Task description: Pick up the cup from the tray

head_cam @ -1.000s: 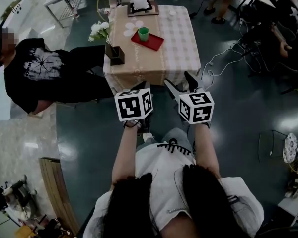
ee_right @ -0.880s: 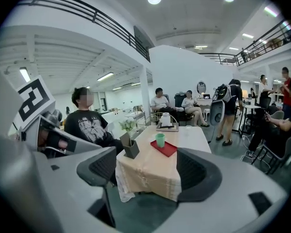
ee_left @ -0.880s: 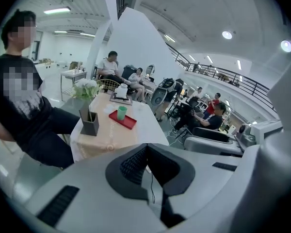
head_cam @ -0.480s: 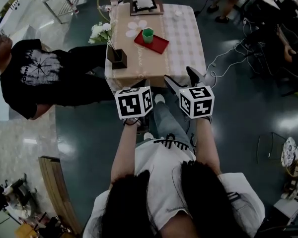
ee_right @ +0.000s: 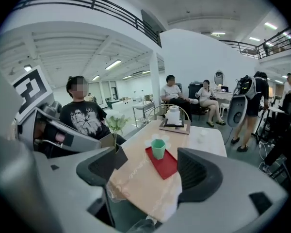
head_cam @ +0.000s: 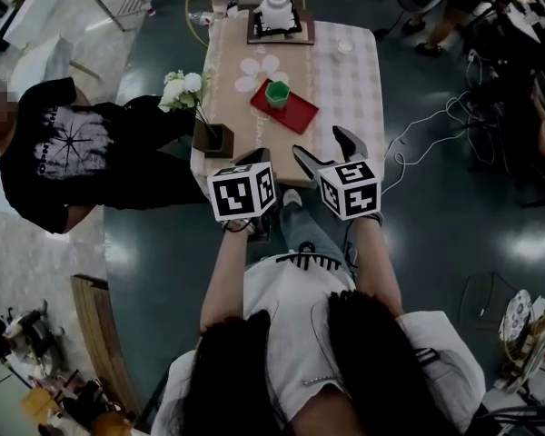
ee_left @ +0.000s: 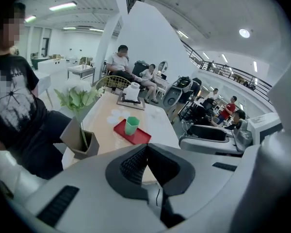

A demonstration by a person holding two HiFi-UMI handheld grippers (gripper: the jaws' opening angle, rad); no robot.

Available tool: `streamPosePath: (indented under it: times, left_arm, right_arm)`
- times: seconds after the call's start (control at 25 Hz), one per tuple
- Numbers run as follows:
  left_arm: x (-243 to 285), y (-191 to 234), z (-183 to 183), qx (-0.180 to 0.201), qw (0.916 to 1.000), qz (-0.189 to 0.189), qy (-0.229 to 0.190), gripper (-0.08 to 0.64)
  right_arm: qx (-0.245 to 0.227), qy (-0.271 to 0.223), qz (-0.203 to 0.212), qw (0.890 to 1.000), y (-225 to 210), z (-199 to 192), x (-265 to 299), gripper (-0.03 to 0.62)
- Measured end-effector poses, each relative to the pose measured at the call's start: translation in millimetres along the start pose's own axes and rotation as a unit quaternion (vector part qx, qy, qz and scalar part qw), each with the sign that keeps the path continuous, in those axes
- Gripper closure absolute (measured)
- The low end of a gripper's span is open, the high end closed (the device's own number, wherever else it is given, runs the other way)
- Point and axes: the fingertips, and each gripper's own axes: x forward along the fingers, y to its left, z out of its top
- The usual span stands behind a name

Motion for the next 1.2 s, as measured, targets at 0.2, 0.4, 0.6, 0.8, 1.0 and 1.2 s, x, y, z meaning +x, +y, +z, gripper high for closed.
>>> streamPosePath:
  times: [0.2, 0.4, 0.6, 0.8, 1.0, 1.2]
  left_arm:
    - [36.5, 8.3, 30.5, -0.017, 0.9995, 0.024, 0.009, 0.552]
    - [64.2, 16.0, 48.3, -0.027, 0.9986, 0.042, 0.017, 0.552]
    - [76.6, 31.9, 65.7, -0.027, 0.9967, 0.073, 0.021, 0.552]
    - [93.1, 47.5, 78.5, -0.023, 0.9966, 0.073, 0.030, 0.552]
    - [114.4, 60.2, 90.1, -0.010, 0.9970, 0.058, 0.050, 0.552]
    - [135.3, 76.1, 101.1, -0.014, 0.9966, 0.055, 0.060, 0.552]
  right_arm:
    - [-0.012, 0.019, 0.024, 0.999, -29.2, 17.2, 38.8, 0.212]
    - [-0.007, 0.037, 0.063, 0.997, -41.5, 24.2, 71.0, 0.187]
    - [-0.037, 0.056, 0.074, 0.995, -48.8, 30.4, 101.8, 0.181]
    - [-0.045, 0.082, 0.076, 0.993, -45.5, 27.6, 130.2, 0.181]
    - [-0.056, 0.116, 0.058, 0.990, -46.1, 22.5, 163.0, 0.181]
    - [-0.069, 0.165, 0.062, 0.982, -38.5, 7.2, 196.2, 0.181]
